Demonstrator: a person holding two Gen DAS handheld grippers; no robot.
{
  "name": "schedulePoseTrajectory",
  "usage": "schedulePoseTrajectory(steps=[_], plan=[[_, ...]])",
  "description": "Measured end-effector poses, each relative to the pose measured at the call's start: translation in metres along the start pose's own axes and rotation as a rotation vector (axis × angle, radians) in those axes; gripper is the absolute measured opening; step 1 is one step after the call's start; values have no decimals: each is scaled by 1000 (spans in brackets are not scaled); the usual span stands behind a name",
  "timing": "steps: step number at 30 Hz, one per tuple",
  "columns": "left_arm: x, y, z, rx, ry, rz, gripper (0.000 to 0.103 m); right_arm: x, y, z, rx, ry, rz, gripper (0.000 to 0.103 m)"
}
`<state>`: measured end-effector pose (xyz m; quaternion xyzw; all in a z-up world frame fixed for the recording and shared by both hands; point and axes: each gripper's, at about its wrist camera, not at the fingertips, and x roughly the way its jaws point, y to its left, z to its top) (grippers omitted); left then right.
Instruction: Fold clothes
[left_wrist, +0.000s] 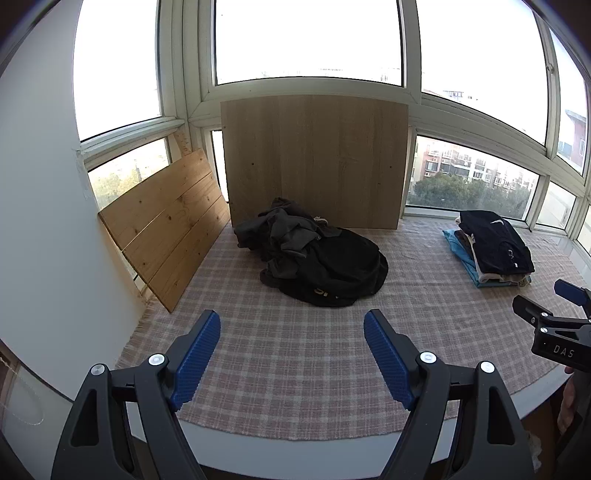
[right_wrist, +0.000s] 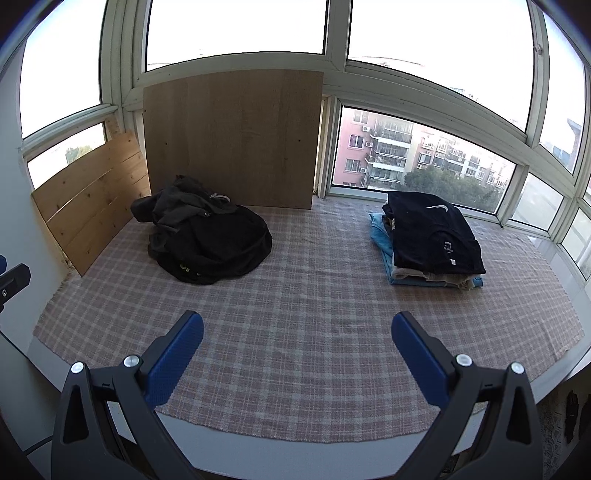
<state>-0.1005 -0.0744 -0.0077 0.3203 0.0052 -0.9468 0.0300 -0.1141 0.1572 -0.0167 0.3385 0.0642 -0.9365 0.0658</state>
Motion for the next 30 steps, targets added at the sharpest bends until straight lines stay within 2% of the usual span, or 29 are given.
schedulePoseTrajectory(steps=[15, 21, 30], plan=[[43, 39, 40, -6, -31, 30, 79, 36, 41, 42, -22, -24, 29, 103], [55, 56, 63, 8, -78, 95, 79, 51, 46, 64, 1, -30, 27, 103], [84, 77, 83, 3, -90, 87, 79, 75, 55, 95, 23, -41, 12, 103]])
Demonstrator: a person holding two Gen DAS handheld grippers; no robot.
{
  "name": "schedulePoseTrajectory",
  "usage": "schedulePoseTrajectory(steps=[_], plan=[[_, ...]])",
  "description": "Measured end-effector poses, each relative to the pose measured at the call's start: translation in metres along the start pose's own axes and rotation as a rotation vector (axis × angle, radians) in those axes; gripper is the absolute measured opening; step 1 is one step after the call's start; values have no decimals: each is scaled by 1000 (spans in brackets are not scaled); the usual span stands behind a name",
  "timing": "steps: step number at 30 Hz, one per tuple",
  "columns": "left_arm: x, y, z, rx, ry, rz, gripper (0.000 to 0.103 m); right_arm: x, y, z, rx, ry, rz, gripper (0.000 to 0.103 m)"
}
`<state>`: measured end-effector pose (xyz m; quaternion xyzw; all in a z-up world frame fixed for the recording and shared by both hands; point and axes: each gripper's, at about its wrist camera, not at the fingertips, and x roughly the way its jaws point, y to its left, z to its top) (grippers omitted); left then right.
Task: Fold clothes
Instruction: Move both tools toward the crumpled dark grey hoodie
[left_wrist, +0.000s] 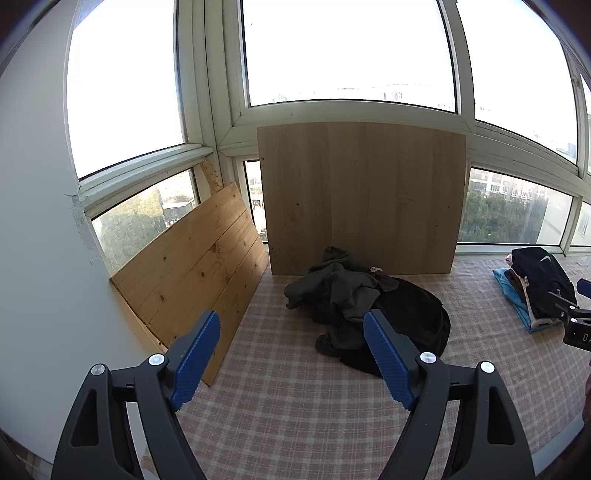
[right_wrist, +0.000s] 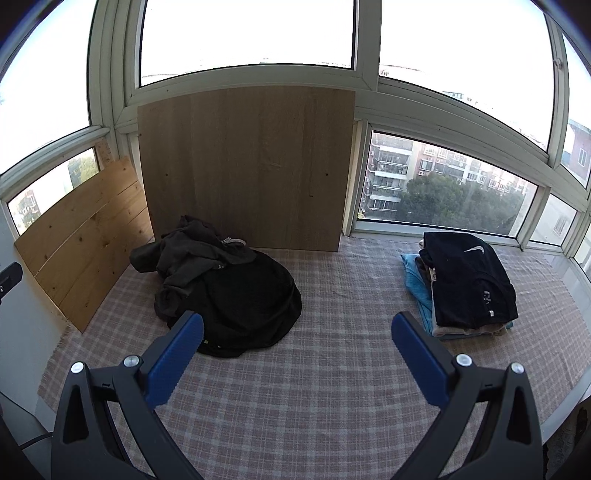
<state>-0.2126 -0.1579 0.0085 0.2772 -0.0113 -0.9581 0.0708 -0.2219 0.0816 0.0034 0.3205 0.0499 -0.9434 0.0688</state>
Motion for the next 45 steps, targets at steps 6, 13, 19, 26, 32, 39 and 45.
schedulePoseTrajectory(steps=[6, 13, 19, 26, 32, 39, 45], plan=[[31, 2, 1, 5, 36, -16, 79, 29, 1, 8, -1, 37, 25, 103], [83, -1, -3, -1, 110, -37, 79, 81, -1, 15, -2, 93, 98, 103], [132, -17, -2, 30, 171, -54, 79, 146, 4, 25, -21, 155, 189, 103], [206, -37, -2, 46, 263, -158, 79, 231, 20, 32, -12, 252, 263, 103], [233, -31, 4, 41, 267, -105, 79, 302, 60, 50, 21, 336, 330, 103], [238, -6, 0, 19, 282, -72, 79, 352, 132, 92, 8, 335, 340, 103], [243, 2, -4, 4, 289, -68, 79, 384, 177, 104, -20, 357, 295, 103]])
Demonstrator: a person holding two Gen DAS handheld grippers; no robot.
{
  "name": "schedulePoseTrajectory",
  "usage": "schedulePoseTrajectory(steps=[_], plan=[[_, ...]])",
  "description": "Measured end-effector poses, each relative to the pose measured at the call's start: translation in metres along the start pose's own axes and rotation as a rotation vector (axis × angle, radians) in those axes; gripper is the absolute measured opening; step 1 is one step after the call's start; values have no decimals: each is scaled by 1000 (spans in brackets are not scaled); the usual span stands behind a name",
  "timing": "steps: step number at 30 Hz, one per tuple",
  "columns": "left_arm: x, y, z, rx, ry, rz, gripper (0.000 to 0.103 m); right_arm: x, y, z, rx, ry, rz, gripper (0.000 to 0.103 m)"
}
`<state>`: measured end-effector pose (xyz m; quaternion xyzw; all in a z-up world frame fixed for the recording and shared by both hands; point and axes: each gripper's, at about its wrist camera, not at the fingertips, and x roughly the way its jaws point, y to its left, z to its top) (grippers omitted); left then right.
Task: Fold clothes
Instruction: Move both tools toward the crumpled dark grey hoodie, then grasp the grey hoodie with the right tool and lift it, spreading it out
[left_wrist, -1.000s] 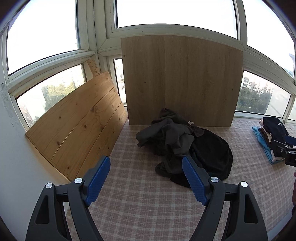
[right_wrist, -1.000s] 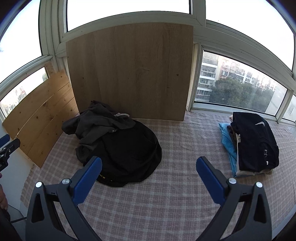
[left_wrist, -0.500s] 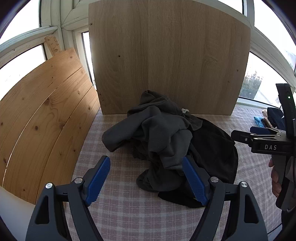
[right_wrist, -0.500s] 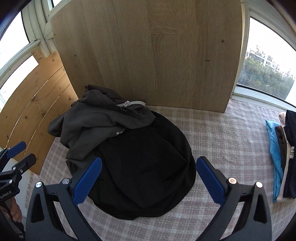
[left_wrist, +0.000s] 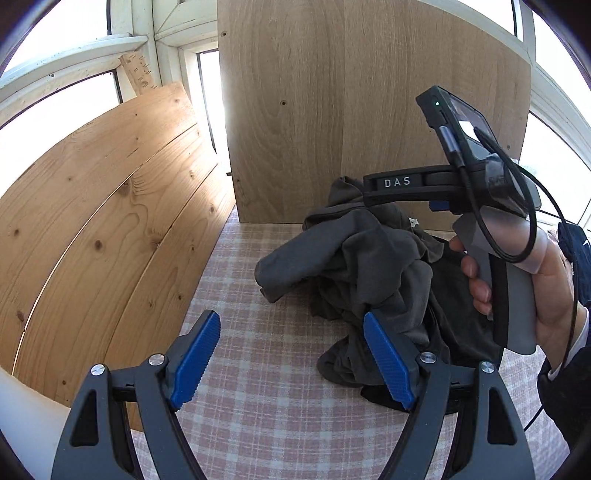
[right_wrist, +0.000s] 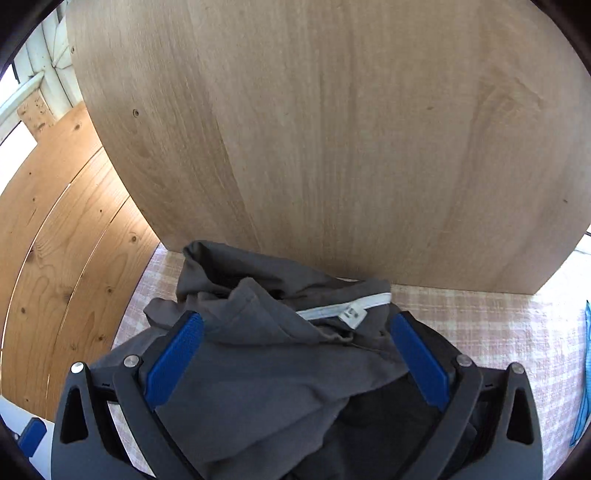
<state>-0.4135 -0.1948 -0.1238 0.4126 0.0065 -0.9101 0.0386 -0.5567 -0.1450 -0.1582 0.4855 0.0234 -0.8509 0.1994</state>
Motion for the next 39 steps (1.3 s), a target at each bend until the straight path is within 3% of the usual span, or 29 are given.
schedulePoseTrajectory(steps=[4, 6, 8, 9, 10, 12, 15, 18, 24, 28, 32, 37, 39], plan=[[2, 5, -1, -8, 3, 7, 79, 17, 7, 1, -17, 50, -4, 103], [3, 8, -1, -11, 4, 10, 79, 17, 4, -1, -1, 44, 30, 96], [4, 11, -2, -15, 5, 13, 79, 16, 2, -3, 6, 43, 81, 68], [5, 11, -2, -18, 8, 15, 79, 16, 3, -4, -1, 53, 114, 38], [5, 12, -2, -21, 8, 14, 79, 17, 5, -6, -10, 68, 139, 24], [3, 13, -3, -20, 7, 10, 79, 9, 10, -11, -36, 54, 147, 15], [-4, 14, -4, -15, 0, 20, 79, -7, 15, -17, -64, 16, 158, 11], [-16, 19, -5, -16, -20, 31, 79, -37, 4, -21, -32, -38, 236, 10], [-47, 27, -7, -11, -62, 32, 79, -169, -21, -49, -62, -224, 328, 9], [-64, 21, -10, 23, -85, 5, 79, -245, -50, -95, -90, -264, 313, 9], [-70, -1, -15, 97, -75, -32, 79, -258, -88, -163, -39, -176, 217, 9], [-71, -38, -29, 201, -46, -80, 79, -207, -142, -279, 153, 115, 139, 9], [-72, -53, -35, 242, -34, -99, 79, -197, -154, -312, 208, 168, 155, 9]])
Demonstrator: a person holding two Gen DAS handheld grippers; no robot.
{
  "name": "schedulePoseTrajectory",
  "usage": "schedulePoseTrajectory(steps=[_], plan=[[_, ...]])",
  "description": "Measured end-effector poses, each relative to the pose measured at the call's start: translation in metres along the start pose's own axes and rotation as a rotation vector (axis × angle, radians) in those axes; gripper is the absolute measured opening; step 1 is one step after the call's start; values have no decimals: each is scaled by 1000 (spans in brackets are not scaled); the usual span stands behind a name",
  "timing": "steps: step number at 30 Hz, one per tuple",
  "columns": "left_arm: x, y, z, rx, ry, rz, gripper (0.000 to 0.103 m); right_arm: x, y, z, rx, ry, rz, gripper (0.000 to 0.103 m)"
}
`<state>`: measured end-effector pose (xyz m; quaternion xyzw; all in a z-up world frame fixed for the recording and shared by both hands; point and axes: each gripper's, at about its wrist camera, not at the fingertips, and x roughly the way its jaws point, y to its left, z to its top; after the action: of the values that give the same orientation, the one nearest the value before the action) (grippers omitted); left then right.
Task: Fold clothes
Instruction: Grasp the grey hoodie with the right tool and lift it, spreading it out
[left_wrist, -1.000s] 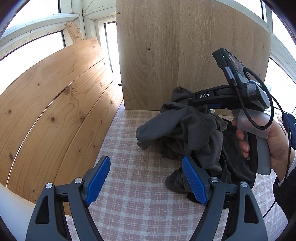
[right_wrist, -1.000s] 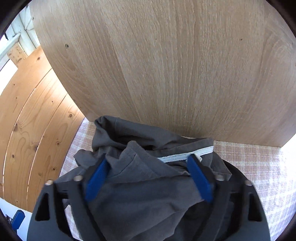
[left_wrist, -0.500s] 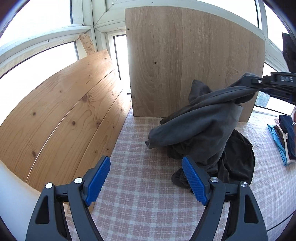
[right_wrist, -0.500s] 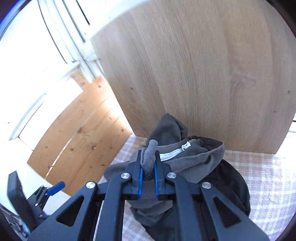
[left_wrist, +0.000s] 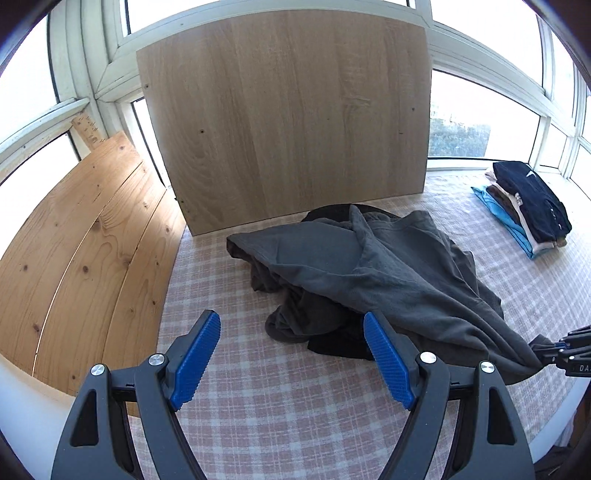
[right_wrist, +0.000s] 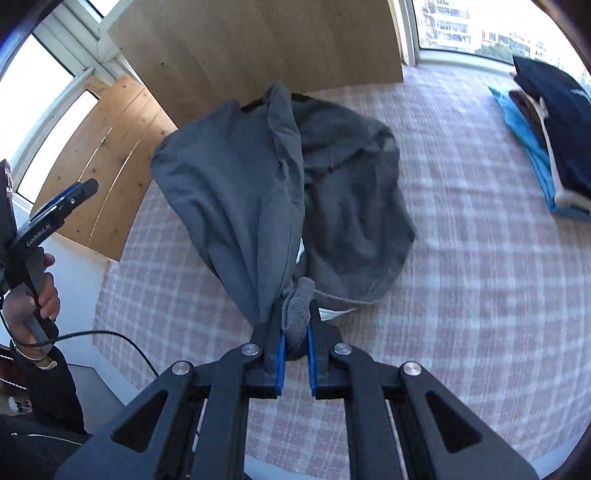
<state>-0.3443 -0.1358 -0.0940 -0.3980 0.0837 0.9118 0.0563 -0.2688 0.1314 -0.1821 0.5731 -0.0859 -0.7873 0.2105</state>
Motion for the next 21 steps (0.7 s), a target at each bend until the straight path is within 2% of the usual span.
schedulePoseTrajectory(steps=[4, 7, 10, 12, 14, 16, 18, 21], plan=[[1, -22, -3, 54, 25, -27, 79, -5, 2, -17, -11, -34, 30, 9], [-10, -19, -8, 47, 18, -11, 79, -7, 23, -16, -44, -36, 146, 9], [-21, -13, -13, 32, 15, 6, 79, 3, 70, -16, -177, 25, 283, 9], [-25, -7, -20, 17, 23, 11, 79, 9, 102, -24, -297, 80, 325, 12], [-30, 0, -27, 3, 31, 16, 79, 13, 115, -32, -373, 140, 309, 18], [-35, 6, -33, -11, 39, 21, 79, 13, 99, -33, -345, 159, 278, 39], [-26, -10, -40, 16, 70, -11, 79, 11, 75, -32, -290, 167, 244, 51], [-13, -35, -51, 59, 117, -61, 79, 7, 15, -17, -114, 133, 148, 54]])
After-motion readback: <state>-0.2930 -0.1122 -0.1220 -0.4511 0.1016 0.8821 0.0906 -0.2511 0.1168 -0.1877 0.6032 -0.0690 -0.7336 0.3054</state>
